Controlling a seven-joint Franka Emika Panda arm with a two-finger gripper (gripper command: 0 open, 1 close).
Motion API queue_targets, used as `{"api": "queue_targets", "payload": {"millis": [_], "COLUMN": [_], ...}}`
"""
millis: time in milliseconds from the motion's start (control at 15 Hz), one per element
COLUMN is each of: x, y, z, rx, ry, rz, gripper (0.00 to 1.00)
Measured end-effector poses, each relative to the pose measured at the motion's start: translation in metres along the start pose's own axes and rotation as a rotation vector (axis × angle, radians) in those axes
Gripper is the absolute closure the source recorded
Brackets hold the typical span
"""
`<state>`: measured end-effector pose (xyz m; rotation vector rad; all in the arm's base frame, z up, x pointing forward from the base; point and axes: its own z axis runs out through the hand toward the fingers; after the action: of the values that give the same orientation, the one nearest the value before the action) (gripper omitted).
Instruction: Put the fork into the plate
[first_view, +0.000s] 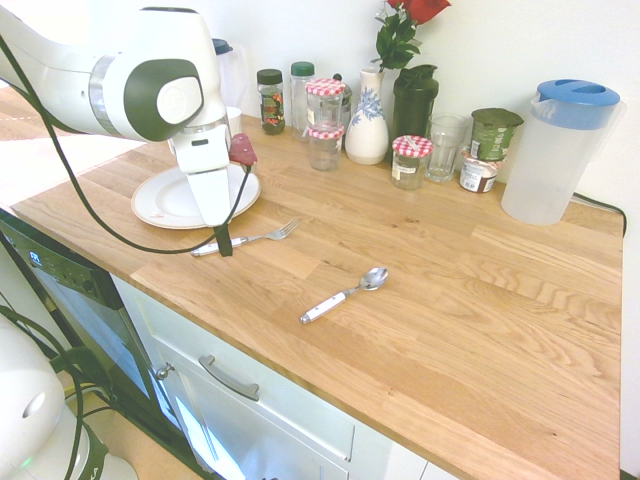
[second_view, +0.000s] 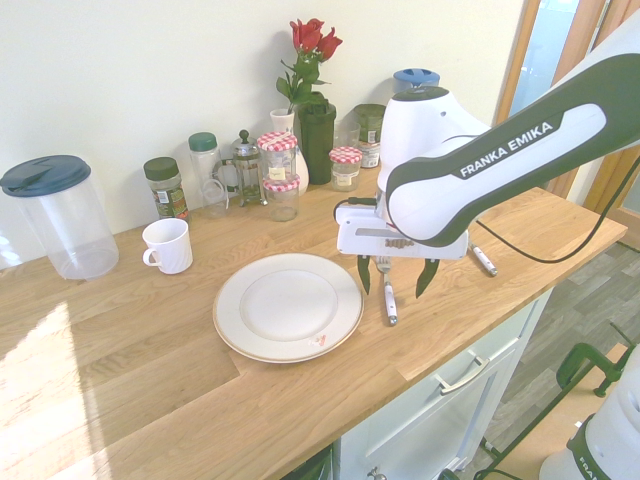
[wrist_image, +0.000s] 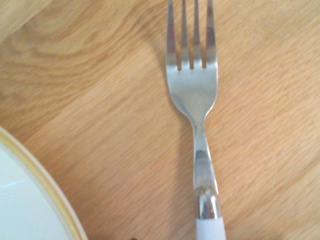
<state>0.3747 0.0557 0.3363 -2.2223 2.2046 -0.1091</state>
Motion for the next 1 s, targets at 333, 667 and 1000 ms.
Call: {"api": "queue_targets", "payload": {"millis": [333,667,1000], "x": [0.009,0.012,0.016], "y": [-0.008,-0.010,-0.010], "z": [0.009,0.011,0.012], "rx": [0.027,0.036,0.034], "ry": [-0.017,-0.026,-0.033], "rz": [0.025,0.041,0.056], "gripper": [1.00,1.00,1.00]}}
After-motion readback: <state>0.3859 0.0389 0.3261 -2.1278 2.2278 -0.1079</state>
